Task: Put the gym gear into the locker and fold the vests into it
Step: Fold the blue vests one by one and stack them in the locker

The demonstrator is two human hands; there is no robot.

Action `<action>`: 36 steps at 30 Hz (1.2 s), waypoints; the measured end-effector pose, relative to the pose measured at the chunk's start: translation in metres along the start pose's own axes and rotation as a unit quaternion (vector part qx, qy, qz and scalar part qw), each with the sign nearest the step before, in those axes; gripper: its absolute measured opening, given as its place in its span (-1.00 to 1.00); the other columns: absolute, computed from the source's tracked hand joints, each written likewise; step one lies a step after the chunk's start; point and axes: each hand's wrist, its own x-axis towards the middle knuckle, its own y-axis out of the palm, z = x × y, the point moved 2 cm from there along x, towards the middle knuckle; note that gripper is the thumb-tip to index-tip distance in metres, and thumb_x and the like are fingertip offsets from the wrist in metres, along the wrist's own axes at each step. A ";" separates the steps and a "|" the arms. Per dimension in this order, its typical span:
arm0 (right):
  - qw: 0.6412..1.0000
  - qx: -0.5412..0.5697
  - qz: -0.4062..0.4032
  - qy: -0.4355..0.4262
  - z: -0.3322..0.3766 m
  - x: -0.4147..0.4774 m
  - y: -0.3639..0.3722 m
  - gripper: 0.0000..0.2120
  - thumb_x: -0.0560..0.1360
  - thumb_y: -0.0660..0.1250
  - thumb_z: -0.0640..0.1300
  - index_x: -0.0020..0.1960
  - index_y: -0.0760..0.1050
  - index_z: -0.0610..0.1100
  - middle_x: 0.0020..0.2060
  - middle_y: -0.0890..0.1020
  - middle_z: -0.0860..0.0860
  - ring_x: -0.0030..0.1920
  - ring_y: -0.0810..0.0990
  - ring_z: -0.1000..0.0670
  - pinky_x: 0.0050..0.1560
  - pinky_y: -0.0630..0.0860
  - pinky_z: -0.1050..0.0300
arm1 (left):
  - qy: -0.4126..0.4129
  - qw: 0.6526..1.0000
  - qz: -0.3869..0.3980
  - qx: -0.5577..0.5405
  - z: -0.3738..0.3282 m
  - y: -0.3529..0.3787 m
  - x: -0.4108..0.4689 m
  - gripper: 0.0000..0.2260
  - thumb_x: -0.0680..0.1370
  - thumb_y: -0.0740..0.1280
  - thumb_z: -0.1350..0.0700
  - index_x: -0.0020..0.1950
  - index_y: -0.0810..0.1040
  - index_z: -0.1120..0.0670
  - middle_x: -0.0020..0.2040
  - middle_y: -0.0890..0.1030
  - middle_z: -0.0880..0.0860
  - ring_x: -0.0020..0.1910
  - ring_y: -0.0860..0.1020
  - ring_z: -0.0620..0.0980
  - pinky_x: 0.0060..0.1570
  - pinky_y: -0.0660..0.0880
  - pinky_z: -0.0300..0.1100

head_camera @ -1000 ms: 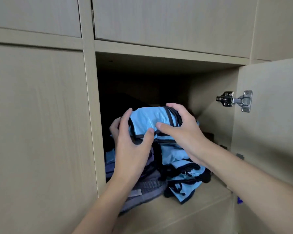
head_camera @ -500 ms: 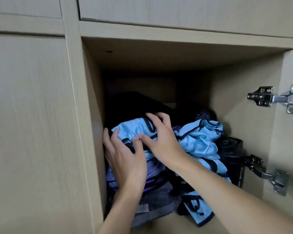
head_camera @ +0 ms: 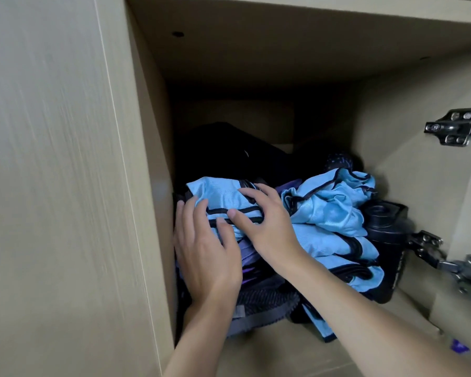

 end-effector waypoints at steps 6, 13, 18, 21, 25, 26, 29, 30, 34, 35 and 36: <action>0.999 0.027 -0.004 0.025 -0.005 -0.012 0.007 -0.55 0.52 0.42 0.00 0.38 0.46 0.01 0.46 0.29 0.15 0.35 0.25 0.29 0.16 0.11 0.67 | -0.019 0.999 0.028 0.027 0.006 -0.001 -0.010 -0.56 0.58 0.21 -0.01 0.41 0.42 0.14 0.46 0.40 0.05 0.52 0.27 0.07 0.43 0.24 -0.07; 0.998 0.016 0.039 0.044 -0.005 -0.016 0.004 -0.44 0.54 0.40 0.01 0.50 0.33 0.06 0.55 0.19 0.14 0.33 0.11 0.42 0.13 0.03 0.71 | -0.047 0.995 0.075 0.042 0.007 -0.002 -0.010 -0.55 0.63 0.25 0.02 0.50 0.33 0.09 0.55 0.29 -0.01 0.57 0.14 0.00 0.42 0.10 -0.21; 0.998 -0.021 0.042 0.043 0.004 -0.018 -0.001 -0.38 0.55 0.37 0.03 0.54 0.23 0.05 0.54 0.19 0.10 0.51 0.17 0.15 0.48 0.14 0.22 | -0.067 0.993 0.099 0.011 -0.002 -0.008 -0.004 -0.52 0.64 0.23 0.03 0.55 0.27 0.06 0.59 0.20 -0.02 0.59 0.07 -0.01 0.52 0.08 -0.06; 0.997 -0.057 0.033 0.042 0.009 -0.019 -0.006 -0.39 0.56 0.36 0.01 0.54 0.23 0.04 0.52 0.21 0.08 0.51 0.20 0.10 0.52 0.20 0.08 | -0.059 0.992 0.111 0.000 -0.009 -0.013 -0.001 -0.52 0.64 0.22 0.06 0.56 0.25 0.04 0.60 0.15 -0.02 0.59 0.04 -0.01 0.54 0.03 -0.06; 0.994 -0.101 0.018 0.036 0.020 -0.019 -0.014 -0.40 0.56 0.37 -0.06 0.54 0.24 -0.02 0.51 0.20 0.06 0.49 0.21 0.12 0.38 0.15 0.37 | -0.072 0.989 0.126 -0.022 -0.018 -0.022 0.001 -0.51 0.65 0.20 0.07 0.58 0.21 -0.01 0.62 0.05 -0.05 0.59 -0.01 -0.05 0.49 0.02 -0.16; 0.993 -0.107 0.017 0.037 0.023 -0.019 -0.015 -0.40 0.56 0.38 -0.07 0.54 0.24 -0.03 0.50 0.21 0.04 0.47 0.23 0.10 0.38 0.17 0.36 | -0.079 0.988 0.131 -0.030 -0.020 -0.024 0.002 -0.51 0.65 0.20 0.06 0.58 0.20 -0.02 0.63 0.03 -0.06 0.59 -0.02 -0.07 0.46 0.01 -0.21; 0.992 -0.121 0.018 0.038 0.032 -0.024 -0.022 -0.39 0.55 0.39 -0.07 0.53 0.25 -0.05 0.45 0.26 0.03 0.39 0.32 0.09 0.39 0.28 0.27 | -0.088 0.986 0.136 -0.041 -0.025 -0.030 0.002 -0.51 0.65 0.19 0.06 0.58 0.20 -0.01 0.63 0.00 -0.04 0.59 -0.02 -0.05 0.41 -0.02 -0.27; 0.991 -0.125 0.018 0.036 0.035 -0.026 -0.024 -0.40 0.55 0.38 -0.07 0.53 0.25 -0.06 0.42 0.27 0.04 0.34 0.35 0.12 0.34 0.30 0.32 | -0.085 0.986 0.136 -0.043 -0.027 -0.033 0.002 -0.51 0.65 0.19 0.06 0.58 0.21 0.00 0.63 0.01 -0.02 0.59 -0.01 -0.02 0.46 0.00 -0.22; 0.990 -0.136 0.010 0.037 0.048 -0.043 -0.033 -0.45 0.56 0.37 -0.09 0.49 0.30 -0.09 0.34 0.32 0.05 0.24 0.36 0.16 0.31 0.33 0.29 | -0.061 0.986 0.137 -0.067 -0.030 -0.041 -0.004 -0.56 0.64 0.21 0.08 0.52 0.30 0.05 0.62 0.06 0.06 0.59 0.06 0.04 0.49 0.16 -0.04; 0.990 -0.134 0.004 0.042 0.051 -0.048 -0.035 -0.47 0.56 0.37 -0.09 0.48 0.31 -0.10 0.32 0.32 0.07 0.25 0.37 0.14 0.35 0.34 0.21 | -0.056 0.986 0.136 -0.080 -0.031 -0.045 -0.006 -0.58 0.64 0.21 0.10 0.50 0.32 0.07 0.61 0.09 0.08 0.57 0.10 0.03 0.47 0.17 -0.09; 0.990 -0.134 -0.001 0.046 0.053 -0.054 -0.038 -0.50 0.56 0.37 -0.10 0.46 0.33 -0.10 0.29 0.32 0.09 0.26 0.37 0.13 0.36 0.35 0.15 | -0.053 0.985 0.137 -0.094 -0.032 -0.049 -0.009 -0.60 0.63 0.22 0.14 0.48 0.35 0.10 0.59 0.13 0.11 0.53 0.15 -0.02 0.42 0.16 -0.19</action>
